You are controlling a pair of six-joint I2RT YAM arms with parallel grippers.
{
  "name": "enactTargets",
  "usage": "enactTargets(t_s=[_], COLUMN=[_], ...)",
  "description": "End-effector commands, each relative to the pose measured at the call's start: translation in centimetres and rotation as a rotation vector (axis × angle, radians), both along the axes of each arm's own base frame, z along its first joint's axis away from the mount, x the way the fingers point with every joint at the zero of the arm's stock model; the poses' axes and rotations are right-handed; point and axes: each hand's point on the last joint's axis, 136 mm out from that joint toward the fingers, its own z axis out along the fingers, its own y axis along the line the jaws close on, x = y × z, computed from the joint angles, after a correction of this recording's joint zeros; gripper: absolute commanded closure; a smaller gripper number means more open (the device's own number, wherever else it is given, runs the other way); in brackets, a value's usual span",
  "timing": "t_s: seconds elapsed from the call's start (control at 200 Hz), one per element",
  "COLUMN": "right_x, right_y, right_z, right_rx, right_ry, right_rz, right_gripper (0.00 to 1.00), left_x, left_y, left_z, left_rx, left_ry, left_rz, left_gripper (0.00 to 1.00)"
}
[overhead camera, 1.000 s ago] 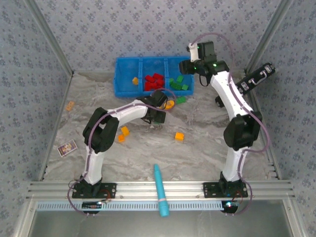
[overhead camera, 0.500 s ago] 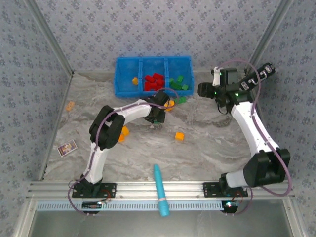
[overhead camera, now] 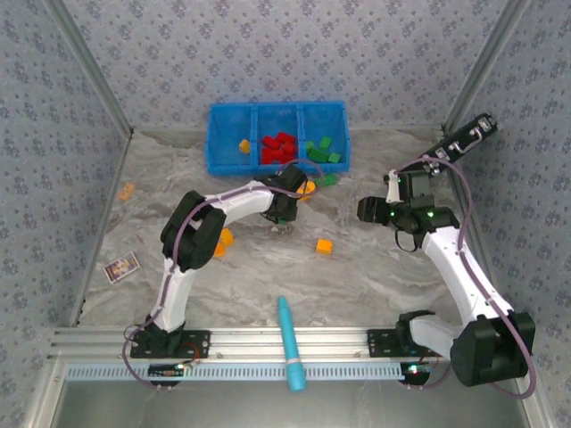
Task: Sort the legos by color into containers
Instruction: Pick up the lego from the center of the table, then place the lego in the container.
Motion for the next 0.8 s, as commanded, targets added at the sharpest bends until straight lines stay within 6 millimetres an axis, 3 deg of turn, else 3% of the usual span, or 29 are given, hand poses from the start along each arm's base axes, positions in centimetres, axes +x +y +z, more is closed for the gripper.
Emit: enactTargets(t_s=[0.0, 0.19, 0.385, 0.55, 0.64, 0.795], right_x=[0.2, 0.5, -0.8, -2.6, -3.6, -5.3], right_y=[0.3, 0.9, 1.2, 1.7, 2.0, 2.7], right_z=[-0.6, -2.2, -3.8, -5.5, -6.4, -7.7], right_rx=[0.021, 0.041, 0.078, 0.125, 0.148, 0.161], right_ry=[0.014, 0.048, 0.09, 0.135, 0.165, 0.205], right_rz=[0.003, 0.021, 0.015, -0.003, -0.01, -0.015], right_gripper=[0.25, 0.25, 0.24, 0.24, 0.24, 0.25], left_x=[-3.9, -2.9, 0.0, 3.8, 5.8, 9.0], left_y=[2.0, 2.3, -0.3, -3.1, -4.8, -7.3], left_z=[-1.0, 4.9, 11.9, 17.6, 19.6, 20.7], left_rx=[0.081, 0.065, -0.009, -0.055, -0.071, -0.084], left_ry=[0.099, -0.001, -0.134, -0.293, -0.365, -0.446], left_rz=[-0.034, -0.033, -0.085, -0.14, -0.167, -0.189], left_gripper=[0.77, 0.78, 0.79, 0.79, 0.79, 0.79])
